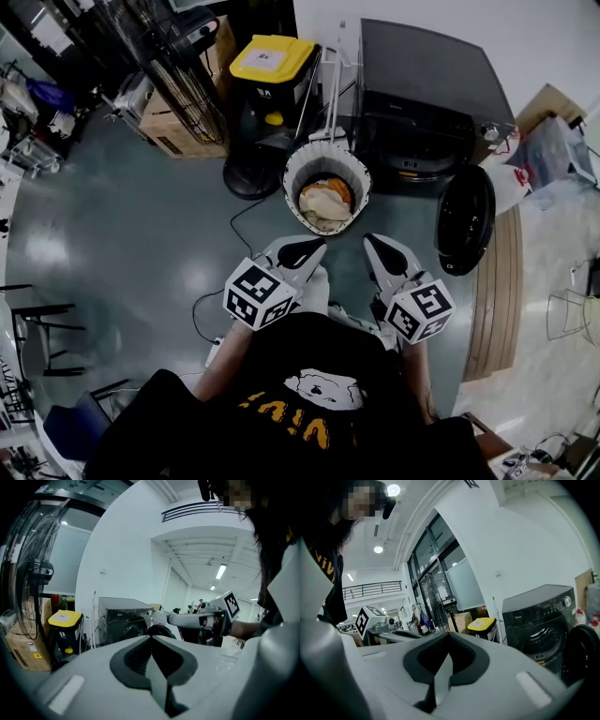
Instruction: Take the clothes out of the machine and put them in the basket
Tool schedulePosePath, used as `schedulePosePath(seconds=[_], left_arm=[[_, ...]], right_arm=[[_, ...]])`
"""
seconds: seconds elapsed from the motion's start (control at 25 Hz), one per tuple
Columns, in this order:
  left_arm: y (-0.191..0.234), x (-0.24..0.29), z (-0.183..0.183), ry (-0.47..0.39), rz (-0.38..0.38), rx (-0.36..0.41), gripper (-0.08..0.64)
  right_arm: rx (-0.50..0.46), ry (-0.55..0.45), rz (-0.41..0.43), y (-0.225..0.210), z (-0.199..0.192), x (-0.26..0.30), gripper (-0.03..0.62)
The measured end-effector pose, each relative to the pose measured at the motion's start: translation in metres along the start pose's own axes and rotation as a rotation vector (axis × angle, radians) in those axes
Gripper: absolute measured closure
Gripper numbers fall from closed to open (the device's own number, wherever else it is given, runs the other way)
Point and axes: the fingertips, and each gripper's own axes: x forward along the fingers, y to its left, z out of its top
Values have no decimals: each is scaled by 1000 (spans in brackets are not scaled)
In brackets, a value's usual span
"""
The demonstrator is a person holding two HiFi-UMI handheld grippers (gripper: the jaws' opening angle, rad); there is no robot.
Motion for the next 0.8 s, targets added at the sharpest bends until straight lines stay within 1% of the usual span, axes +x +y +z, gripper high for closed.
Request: schedulePosePath(seconds=[0.48,0.64,0.8], left_arm=[[-8,0,-12,35,-28,6,558],[-8,-2,-14,39,-26,3,558],[-5,-2,-15,45,-21,2,560]], right_arm=[[-7,-6,-30,-6,-3,-6,583],[-22,2,-56,-14,-3,-12,583],[-16,-3,-84,-26,-1,-17,583]])
